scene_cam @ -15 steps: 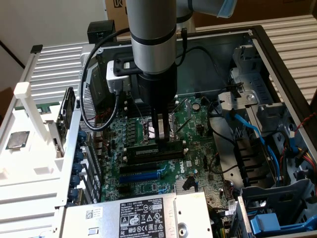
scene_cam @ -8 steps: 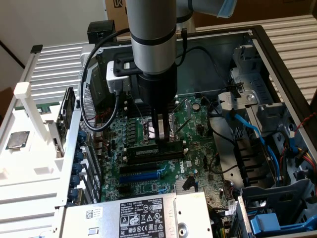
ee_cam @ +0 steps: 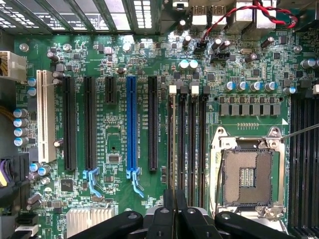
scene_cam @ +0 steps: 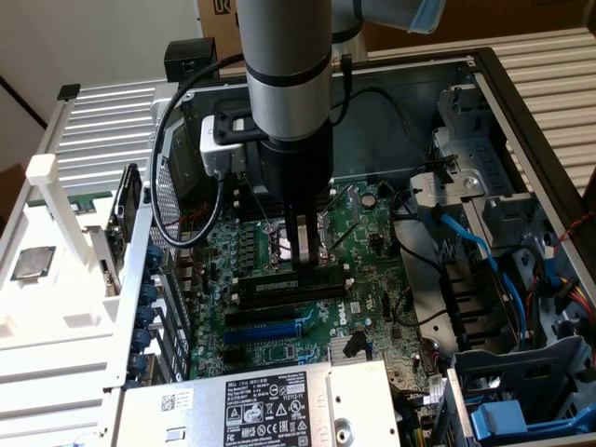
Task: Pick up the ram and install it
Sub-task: 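Insert the ram into the slot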
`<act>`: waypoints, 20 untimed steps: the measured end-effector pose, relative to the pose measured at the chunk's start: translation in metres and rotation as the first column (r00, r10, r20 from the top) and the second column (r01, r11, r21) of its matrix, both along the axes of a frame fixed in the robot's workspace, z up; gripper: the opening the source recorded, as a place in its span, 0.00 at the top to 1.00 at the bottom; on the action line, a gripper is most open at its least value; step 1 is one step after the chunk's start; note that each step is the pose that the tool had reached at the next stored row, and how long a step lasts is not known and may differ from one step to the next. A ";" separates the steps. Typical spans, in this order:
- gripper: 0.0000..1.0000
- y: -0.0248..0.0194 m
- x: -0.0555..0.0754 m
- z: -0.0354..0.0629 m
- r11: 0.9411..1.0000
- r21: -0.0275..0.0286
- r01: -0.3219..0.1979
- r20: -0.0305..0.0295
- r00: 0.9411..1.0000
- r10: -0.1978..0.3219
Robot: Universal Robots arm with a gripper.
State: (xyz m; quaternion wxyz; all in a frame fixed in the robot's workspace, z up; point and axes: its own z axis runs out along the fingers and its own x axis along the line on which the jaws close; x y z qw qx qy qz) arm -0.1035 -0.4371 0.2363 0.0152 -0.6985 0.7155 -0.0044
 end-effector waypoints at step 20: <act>0.88 0.0001 -0.002 -0.0043 1.000 -0.001 0.000 0.000 1.000 0.000</act>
